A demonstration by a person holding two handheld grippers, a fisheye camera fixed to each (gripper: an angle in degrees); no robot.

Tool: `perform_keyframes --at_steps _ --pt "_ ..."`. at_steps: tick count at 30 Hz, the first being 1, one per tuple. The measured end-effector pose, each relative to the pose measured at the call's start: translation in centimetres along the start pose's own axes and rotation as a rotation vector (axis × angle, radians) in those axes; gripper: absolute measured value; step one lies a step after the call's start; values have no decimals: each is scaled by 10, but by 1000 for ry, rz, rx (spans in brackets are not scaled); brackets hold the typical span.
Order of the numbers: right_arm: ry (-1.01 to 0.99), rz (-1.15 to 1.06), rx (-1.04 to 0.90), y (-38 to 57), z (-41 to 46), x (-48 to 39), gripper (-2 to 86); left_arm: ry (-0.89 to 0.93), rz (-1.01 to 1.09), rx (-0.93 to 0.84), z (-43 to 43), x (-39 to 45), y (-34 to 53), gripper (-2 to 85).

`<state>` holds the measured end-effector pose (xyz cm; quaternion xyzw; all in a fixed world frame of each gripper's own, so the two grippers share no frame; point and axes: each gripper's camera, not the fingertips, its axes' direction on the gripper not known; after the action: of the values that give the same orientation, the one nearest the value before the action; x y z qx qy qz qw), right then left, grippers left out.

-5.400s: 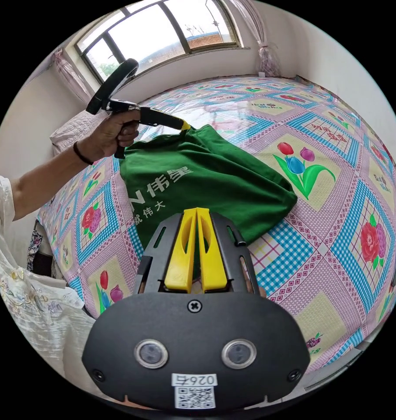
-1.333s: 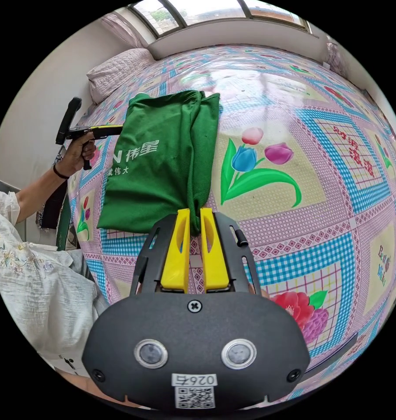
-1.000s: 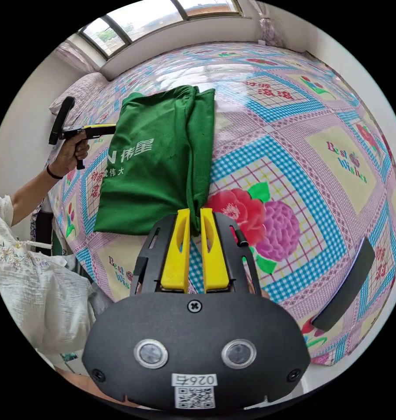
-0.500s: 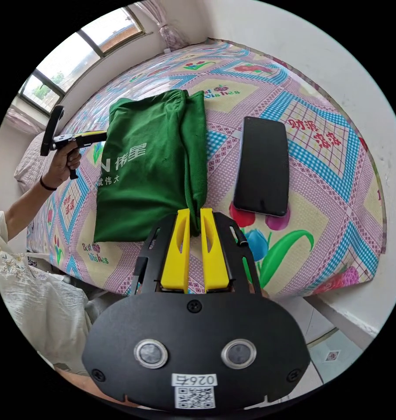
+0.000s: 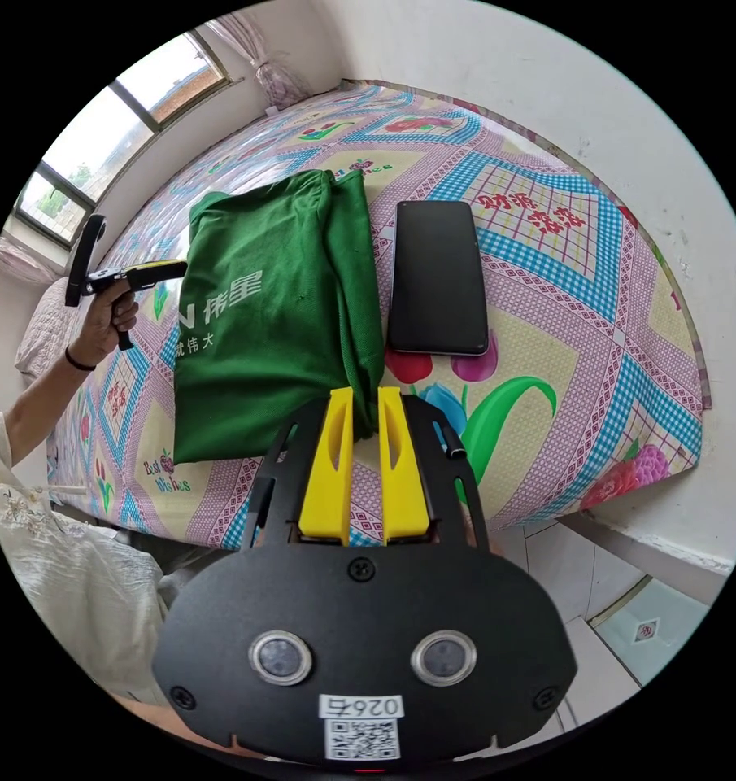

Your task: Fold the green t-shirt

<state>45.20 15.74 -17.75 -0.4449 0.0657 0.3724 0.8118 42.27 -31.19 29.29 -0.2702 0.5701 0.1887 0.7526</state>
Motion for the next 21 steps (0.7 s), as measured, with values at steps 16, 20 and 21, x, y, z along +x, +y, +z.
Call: perform_keyframes --at_steps 16,20,21 --pt "74 76 120 95 -1 -8 23 46 -41 75 -48 -29 94 -10" --pt "22 -7 184 110 9 -48 21 73 -40 86 -60 -27 136 -10" --pt "12 -24 190 111 13 -56 21 79 -38 86 -62 -26 142 -10"
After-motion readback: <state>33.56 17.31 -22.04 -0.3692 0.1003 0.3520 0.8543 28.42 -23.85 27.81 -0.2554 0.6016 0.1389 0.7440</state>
